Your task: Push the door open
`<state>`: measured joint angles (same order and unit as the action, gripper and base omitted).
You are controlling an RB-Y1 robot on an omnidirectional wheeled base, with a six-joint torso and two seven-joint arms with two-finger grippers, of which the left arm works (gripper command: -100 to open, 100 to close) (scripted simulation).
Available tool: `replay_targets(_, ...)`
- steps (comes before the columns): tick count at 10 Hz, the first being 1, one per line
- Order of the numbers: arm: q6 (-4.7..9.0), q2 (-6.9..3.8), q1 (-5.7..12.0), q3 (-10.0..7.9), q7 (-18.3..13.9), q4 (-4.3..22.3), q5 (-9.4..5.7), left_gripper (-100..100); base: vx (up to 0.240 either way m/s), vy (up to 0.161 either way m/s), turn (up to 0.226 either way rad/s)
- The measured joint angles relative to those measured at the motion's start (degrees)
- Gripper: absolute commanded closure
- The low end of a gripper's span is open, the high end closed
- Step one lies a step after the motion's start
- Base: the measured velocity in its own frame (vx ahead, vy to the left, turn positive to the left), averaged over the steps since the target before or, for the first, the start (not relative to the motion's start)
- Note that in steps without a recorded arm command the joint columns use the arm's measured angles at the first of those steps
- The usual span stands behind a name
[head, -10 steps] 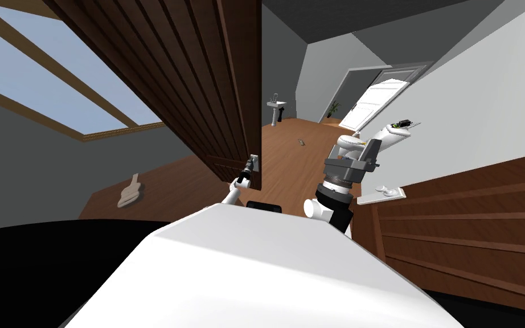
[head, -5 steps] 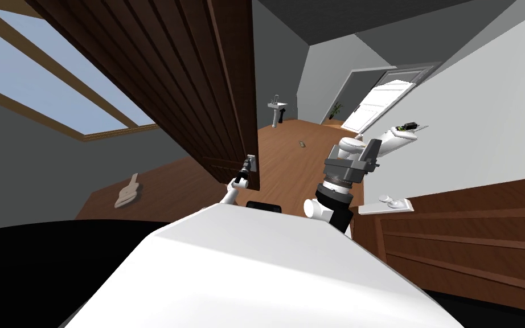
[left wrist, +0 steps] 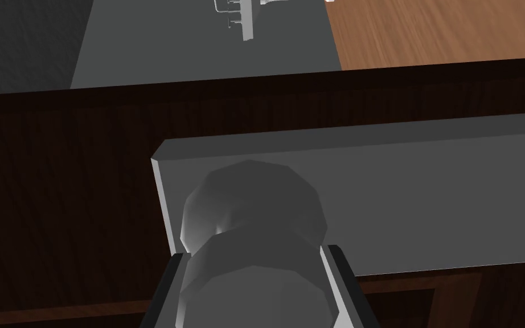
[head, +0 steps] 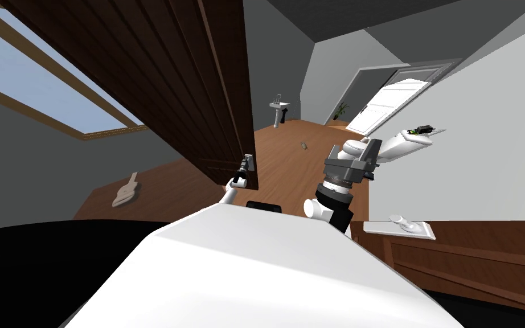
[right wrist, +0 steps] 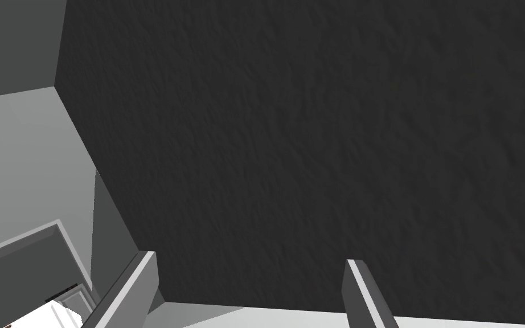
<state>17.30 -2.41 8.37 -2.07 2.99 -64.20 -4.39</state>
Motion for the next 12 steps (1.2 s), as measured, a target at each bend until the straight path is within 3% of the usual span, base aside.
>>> replay_targets(3,0.40,0.56,0.26,-2.03,0.44,0.42,-0.33,100,0.135,-0.086,0.060)
replay_targets(7,0.11,-0.08,-0.04,-3.35,0.57,0.59,-0.70,100,0.172,-0.073,0.049)
replay_targets(12,0.03,-0.27,-0.59,-6.99,1.71,-0.52,-1.22,100,0.183,-0.114,0.078)
